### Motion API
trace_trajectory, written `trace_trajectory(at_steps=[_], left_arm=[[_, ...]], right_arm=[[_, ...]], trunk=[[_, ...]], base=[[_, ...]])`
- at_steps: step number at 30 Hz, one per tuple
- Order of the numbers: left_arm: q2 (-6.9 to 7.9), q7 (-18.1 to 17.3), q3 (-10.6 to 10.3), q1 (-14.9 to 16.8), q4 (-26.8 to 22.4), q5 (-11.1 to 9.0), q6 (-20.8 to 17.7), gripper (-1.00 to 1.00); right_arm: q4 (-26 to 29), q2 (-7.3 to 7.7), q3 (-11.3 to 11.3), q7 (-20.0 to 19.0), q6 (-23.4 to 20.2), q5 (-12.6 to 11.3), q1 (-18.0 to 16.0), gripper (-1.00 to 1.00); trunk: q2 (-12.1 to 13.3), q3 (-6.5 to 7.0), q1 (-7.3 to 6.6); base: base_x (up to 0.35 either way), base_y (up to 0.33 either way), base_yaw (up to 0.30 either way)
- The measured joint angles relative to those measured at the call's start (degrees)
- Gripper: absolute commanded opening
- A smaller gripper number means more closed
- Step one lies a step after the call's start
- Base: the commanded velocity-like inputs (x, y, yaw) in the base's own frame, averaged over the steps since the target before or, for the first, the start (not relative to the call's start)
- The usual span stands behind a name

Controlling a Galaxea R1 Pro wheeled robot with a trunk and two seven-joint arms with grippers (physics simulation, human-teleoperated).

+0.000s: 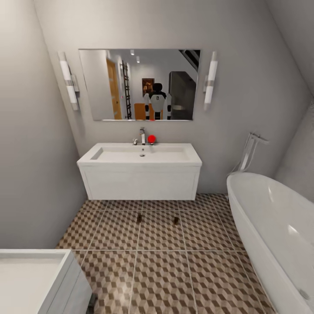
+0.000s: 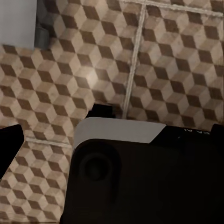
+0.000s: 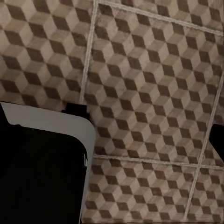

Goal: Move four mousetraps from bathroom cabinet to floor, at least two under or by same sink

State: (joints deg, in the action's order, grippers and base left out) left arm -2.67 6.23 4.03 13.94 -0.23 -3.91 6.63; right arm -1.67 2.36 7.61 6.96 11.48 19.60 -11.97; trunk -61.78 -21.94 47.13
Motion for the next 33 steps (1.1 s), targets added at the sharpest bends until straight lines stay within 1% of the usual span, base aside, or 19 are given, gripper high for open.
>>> trace_trajectory(at_steps=[11,17,33], left_arm=[[-0.03,0.0,0.0,0.0,0.0,0.0,-0.1,1.0],[-0.04,0.0,0.0,0.0,0.0,0.0,-0.1,1.0],[-0.04,0.0,0.0,0.0,0.0,0.0,-0.1,1.0]], right_arm=[[0.0,-0.02,0.0,0.0,0.1,0.0,0.0,1.0],[0.0,-0.12,0.1,0.1,0.1,-0.2,0.0,1.0],[0.0,-0.11,0.4,0.2,0.1,-0.3,0.0,1.0]], trunk=[[0.0,0.03,0.0],[0.0,0.33,0.0],[0.0,1.64,0.0]], base=[[-0.343,0.0,0.0],[-0.342,0.0,-0.033],[-0.343,0.0,-0.118]])
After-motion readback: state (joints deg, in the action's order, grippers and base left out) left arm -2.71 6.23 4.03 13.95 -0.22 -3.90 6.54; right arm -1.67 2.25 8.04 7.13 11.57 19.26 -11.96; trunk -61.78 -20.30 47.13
